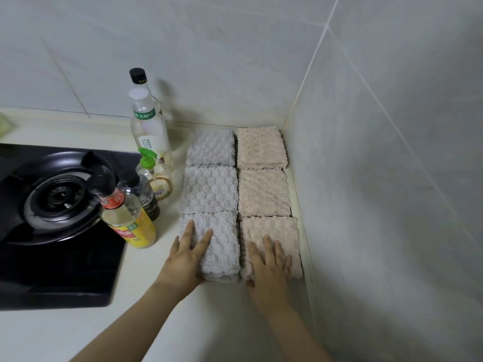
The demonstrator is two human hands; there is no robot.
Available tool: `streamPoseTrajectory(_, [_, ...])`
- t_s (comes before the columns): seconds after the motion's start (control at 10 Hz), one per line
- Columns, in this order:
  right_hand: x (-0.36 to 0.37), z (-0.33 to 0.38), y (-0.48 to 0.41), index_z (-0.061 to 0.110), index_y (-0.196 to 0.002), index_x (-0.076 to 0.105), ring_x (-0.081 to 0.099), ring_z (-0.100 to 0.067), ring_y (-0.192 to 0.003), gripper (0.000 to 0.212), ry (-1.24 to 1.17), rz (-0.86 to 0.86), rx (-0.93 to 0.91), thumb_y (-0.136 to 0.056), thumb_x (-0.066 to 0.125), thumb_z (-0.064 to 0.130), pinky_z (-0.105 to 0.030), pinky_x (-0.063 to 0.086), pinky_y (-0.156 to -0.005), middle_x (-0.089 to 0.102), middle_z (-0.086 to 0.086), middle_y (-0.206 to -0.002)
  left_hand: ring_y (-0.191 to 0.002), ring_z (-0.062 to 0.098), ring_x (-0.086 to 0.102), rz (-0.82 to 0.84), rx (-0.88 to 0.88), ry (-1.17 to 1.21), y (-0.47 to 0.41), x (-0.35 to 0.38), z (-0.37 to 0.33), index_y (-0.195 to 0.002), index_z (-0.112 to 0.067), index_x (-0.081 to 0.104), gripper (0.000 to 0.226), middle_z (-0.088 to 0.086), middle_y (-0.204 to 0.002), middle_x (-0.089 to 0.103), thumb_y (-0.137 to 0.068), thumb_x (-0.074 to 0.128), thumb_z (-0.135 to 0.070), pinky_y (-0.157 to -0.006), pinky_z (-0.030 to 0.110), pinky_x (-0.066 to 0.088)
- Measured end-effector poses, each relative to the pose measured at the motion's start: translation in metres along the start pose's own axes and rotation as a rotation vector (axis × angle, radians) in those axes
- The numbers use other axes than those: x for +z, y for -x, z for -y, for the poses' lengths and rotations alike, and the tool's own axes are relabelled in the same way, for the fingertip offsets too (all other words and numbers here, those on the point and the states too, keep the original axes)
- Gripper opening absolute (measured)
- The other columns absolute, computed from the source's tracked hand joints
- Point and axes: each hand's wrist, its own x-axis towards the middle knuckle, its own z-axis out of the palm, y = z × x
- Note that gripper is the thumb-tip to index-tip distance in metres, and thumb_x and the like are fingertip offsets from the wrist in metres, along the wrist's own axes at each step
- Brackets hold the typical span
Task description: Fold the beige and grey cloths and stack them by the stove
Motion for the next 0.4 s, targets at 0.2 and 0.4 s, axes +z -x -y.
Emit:
streamPoseTrajectory(0.2, [-0.010, 0.000, 0.011, 0.030, -0.154, 0.007, -0.019, -0.028, -0.147, 0.078, -0.043, 0.005, -0.022, -0.091, 0.053, 0.025, -0.052, -0.013, -0.117, -0.014, -0.003, -0.162, -0.143, 0.040, -0.015, -0.063, -0.014, -0.070, 0.019, -0.009, -0.011, -0.144, -0.045, -0.015, 0.110, -0.004, -0.150, -0.035, -0.072, 0.068, -0.043, -0.118, 0.052, 0.013])
streamPoseTrajectory(0.4, [-0.016, -0.003, 0.039, 0.029, -0.154, 0.014, -0.012, -0.026, -0.149, 0.078, -0.019, -0.096, -0.077, -0.088, 0.055, 0.039, -0.048, -0.007, -0.118, 0.000, 0.000, -0.164, -0.145, 0.034, -0.015, -0.124, -0.053, -0.012, 0.063, -0.023, -0.032, -0.149, -0.040, -0.001, 0.101, 0.000, -0.158, -0.019, -0.076, 0.068, -0.052, -0.118, 0.052, 0.011])
